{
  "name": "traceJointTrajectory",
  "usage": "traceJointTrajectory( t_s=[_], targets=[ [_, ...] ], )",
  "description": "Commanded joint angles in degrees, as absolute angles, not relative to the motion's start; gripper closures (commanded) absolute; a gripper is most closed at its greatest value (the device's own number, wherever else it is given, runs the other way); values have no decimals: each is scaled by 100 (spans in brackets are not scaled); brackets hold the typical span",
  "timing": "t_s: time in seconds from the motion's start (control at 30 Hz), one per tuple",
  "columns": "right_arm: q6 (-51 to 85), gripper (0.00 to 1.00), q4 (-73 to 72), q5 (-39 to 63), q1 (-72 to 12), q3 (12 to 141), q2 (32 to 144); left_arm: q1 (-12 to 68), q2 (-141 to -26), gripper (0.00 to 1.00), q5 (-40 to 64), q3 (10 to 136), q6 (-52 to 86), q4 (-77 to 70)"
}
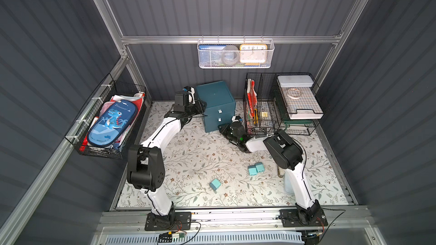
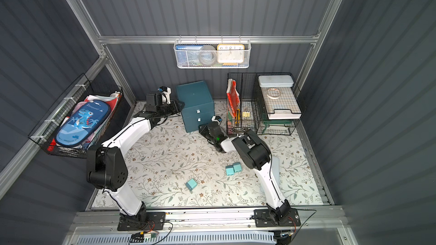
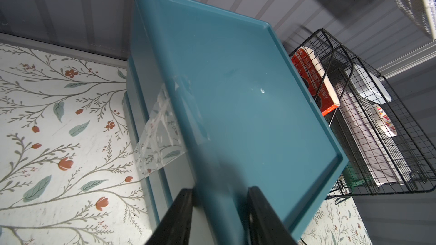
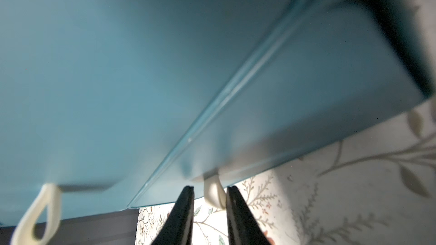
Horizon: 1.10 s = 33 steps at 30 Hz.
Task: Place the plugs into the drawer by color
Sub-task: Open the drawer in the storage box.
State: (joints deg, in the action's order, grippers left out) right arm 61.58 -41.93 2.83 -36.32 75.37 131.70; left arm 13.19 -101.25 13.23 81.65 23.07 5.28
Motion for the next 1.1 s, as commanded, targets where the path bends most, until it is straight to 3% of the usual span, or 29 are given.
traceJointTrajectory(
  t_s=[0.0,0.1,0.33,0.63,0.77,1.07],
  targets=[
    [6254,69,-3998,367,-3634,7706,13329,1415,-10524,58,1459,7822,2127,1655],
    [6316,65,-3989,320,-3631,7646,13268,1415,-10514,58,1464,7822,2130,1655],
    [6286,64,-4005,249,-3637,7635,13201,1415,-10512,57,1466,7822,2127,1652],
    [6293,80,-4060,237,-3606,7777,13293,1419,-10538,57,1460,7831,2118,1661],
    [6319,100,-4125,305,-3584,7769,13315,1415,-10547,57,1462,7831,2108,1666],
    [5687,100,-3821,413,-3688,7242,12589,1415,-10638,57,1520,7901,2092,1678]
  ],
)
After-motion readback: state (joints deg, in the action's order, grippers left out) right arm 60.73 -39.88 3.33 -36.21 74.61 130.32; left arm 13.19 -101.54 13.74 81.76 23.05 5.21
